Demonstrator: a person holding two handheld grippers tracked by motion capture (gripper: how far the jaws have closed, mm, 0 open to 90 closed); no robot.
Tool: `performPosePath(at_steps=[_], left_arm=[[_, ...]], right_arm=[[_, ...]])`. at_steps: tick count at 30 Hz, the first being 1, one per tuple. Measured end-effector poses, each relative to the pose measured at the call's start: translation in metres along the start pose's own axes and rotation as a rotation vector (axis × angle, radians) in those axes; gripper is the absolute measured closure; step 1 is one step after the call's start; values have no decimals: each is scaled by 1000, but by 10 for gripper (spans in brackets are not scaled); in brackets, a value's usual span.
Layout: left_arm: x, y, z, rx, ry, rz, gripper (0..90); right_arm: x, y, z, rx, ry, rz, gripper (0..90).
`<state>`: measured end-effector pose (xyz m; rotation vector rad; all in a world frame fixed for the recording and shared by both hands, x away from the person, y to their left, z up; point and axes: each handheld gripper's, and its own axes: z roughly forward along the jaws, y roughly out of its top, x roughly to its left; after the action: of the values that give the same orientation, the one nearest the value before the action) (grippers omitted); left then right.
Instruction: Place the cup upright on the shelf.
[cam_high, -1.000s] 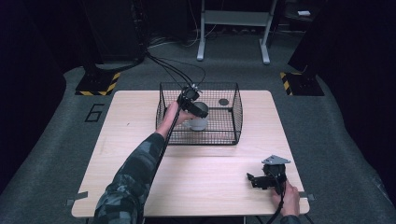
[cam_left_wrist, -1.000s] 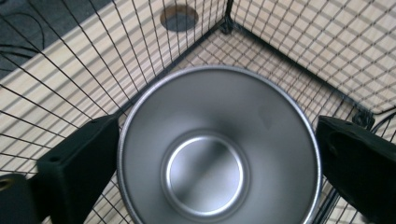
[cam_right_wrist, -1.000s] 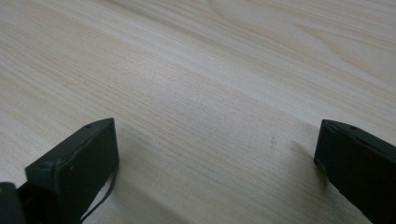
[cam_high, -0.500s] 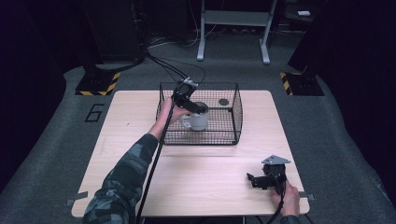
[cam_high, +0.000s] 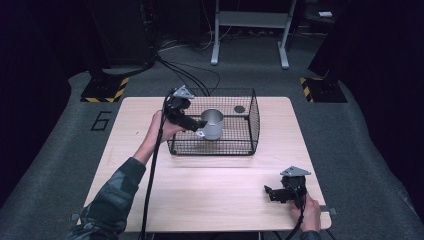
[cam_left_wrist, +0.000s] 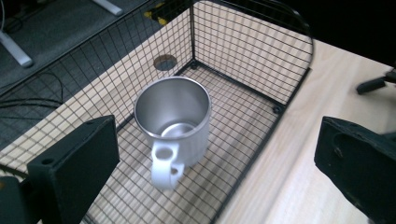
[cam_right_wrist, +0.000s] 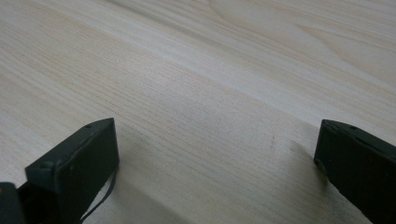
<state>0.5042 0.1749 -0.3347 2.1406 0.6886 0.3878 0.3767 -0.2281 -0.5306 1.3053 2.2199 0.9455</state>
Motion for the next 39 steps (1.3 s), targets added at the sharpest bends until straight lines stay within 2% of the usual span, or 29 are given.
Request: performPosePath(at_steps=[4,9,14,16,19,23,28,31,34,35,37,39], left_arm=[[-11,-20,-20,-15,13,26,1],[-24,-51,-42,-21,16,30,1],[-38,-85,-55,-11,33,26,1],[-43,-100,-60,8,32,23,1],[-49,-126,-64,15,72,16,1],[-52,-165,-61,46,93,-31,0],[-49,-214,-51,89,128,-129,0],[-45,-237,-45,121,160,-151,0],[-41,-251,-43,143,175,-179,0],[-40,-255,-42,131,191,-176,0],[-38,-259,-43,119,181,-209,0],[-36,-262,-43,117,195,-206,0]], right_arm=[[0,0,0,2,-1,0,0],[0,0,0,5,0,0,0],[0,0,0,4,0,-1,0],[0,0,0,0,0,0,0],[0,0,0,2,-1,0,0],[0,0,0,0,-1,0,0],[0,0,0,0,0,0,0],[0,0,0,0,0,-1,0],[0,0,0,0,-1,1,0],[0,0,0,1,0,-1,0],[0,0,0,0,0,1,0],[0,0,0,0,0,1,0]])
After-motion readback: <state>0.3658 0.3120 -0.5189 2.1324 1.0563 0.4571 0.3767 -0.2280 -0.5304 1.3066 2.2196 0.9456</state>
